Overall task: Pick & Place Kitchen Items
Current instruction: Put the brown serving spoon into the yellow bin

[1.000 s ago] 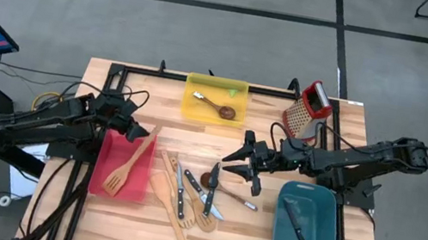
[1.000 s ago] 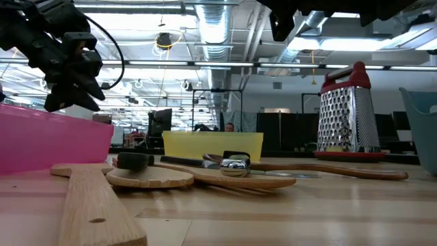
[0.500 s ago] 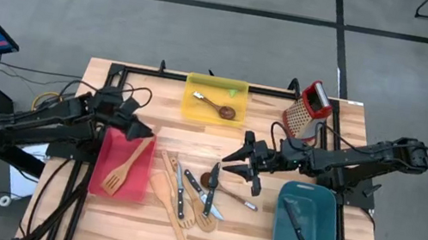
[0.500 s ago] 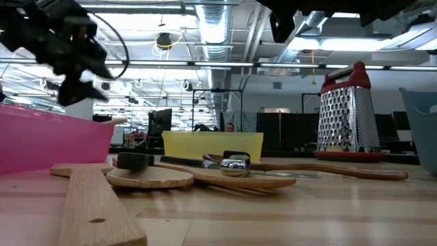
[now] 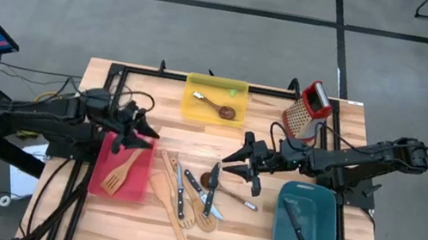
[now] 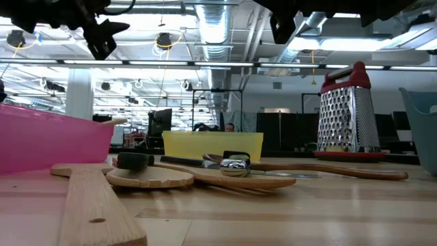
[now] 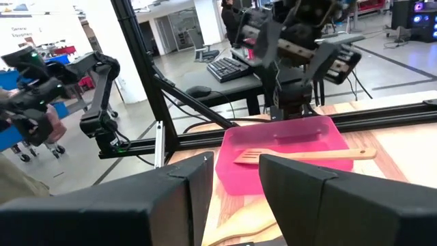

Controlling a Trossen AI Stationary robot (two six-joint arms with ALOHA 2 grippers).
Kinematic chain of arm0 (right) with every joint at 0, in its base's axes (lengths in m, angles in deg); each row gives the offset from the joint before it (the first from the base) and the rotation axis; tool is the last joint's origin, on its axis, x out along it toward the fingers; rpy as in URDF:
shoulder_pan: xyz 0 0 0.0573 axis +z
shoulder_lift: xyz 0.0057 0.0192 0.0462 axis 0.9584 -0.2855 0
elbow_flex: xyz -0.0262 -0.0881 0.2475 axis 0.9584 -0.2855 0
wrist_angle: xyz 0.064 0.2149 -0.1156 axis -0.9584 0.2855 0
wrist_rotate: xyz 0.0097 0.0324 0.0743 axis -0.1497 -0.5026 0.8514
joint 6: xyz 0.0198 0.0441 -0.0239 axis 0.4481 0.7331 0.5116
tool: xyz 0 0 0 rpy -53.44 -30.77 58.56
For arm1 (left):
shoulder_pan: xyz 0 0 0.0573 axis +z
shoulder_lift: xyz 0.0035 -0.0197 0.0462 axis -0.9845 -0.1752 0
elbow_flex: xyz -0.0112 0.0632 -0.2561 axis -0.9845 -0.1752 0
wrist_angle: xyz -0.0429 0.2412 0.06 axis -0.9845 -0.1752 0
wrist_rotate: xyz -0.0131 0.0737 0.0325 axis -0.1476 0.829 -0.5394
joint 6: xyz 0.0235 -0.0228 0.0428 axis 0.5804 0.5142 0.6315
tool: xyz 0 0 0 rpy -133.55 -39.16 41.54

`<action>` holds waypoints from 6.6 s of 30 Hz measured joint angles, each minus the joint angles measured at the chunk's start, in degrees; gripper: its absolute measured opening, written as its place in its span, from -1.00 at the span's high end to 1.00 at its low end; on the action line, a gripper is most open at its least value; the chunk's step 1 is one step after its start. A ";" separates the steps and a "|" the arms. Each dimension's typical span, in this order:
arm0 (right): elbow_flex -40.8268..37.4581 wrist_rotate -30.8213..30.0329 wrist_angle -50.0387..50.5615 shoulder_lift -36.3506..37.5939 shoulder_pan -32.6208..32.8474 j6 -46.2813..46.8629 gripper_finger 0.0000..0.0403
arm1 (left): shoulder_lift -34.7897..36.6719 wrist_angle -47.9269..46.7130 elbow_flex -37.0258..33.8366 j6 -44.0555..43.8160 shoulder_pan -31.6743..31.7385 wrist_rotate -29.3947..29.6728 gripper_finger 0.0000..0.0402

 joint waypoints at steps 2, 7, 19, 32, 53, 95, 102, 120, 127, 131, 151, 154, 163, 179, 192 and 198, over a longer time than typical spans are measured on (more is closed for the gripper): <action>0.00 0.00 0.00 0.00 0.00 0.00 0.35 | -1.95 1.14 -0.02 2.76 -3.52 2.46 -0.11; 0.00 -0.01 0.00 0.00 0.00 0.00 0.35 | -9.35 5.80 -0.04 9.49 -11.48 6.78 -0.11; 0.00 -0.02 0.22 0.00 0.00 1.46 0.35 | -28.34 9.66 3.81 20.00 -21.25 7.95 -0.11; 0.02 0.02 1.09 0.17 0.22 4.41 0.35 | -39.73 5.03 9.81 31.63 -23.20 8.83 -0.11; 19.45 -10.09 55.65 -7.09 2.13 26.25 0.60 | -27.75 5.10 9.99 22.46 -23.15 23.92 -0.11; 40.22 -10.22 81.91 -43.42 10.04 20.67 0.79 | -5.89 -11.13 9.92 13.62 -23.13 30.33 -0.10; 40.22 -10.86 82.01 -43.41 9.94 20.76 0.80 | -3.32 -11.02 9.92 13.43 -23.13 30.31 0.04; 44.94 -12.60 85.49 -38.19 9.95 17.68 0.77 | 0.23 -11.33 9.92 13.70 -23.13 30.02 0.08; 44.85 -19.02 89.69 -34.09 9.99 19.29 0.77 | 0.49 -12.21 9.92 13.76 -23.13 30.03 0.06; 44.85 -21.35 93.16 -31.38 9.94 20.90 0.77 | 0.49 -12.90 9.92 13.72 -23.13 30.05 0.06; 44.89 -31.16 105.31 -28.09 11.91 32.79 0.76 | 0.49 -13.90 9.92 13.67 -23.13 30.07 0.06; 44.89 -33.53 105.51 -28.09 11.88 33.38 0.76 | 0.49 -13.90 9.92 13.67 -23.13 30.05 0.07; 44.89 -40.00 105.85 -28.09 12.14 32.50 0.76 | 0.46 -13.90 9.92 13.65 -23.13 30.07 0.08; 40.86 -40.02 100.69 -28.09 12.59 33.14 0.76 | 0.43 -13.57 8.38 12.95 -23.16 30.06 0.09; 38.38 -39.52 93.33 -28.09 12.48 32.94 0.76 | -6.28 5.70 -3.21 15.83 -23.15 31.65 0.03; 38.38 -39.09 89.73 -28.09 12.46 32.77 0.76 | -17.13 14.56 -3.39 19.83 -23.09 36.93 -0.14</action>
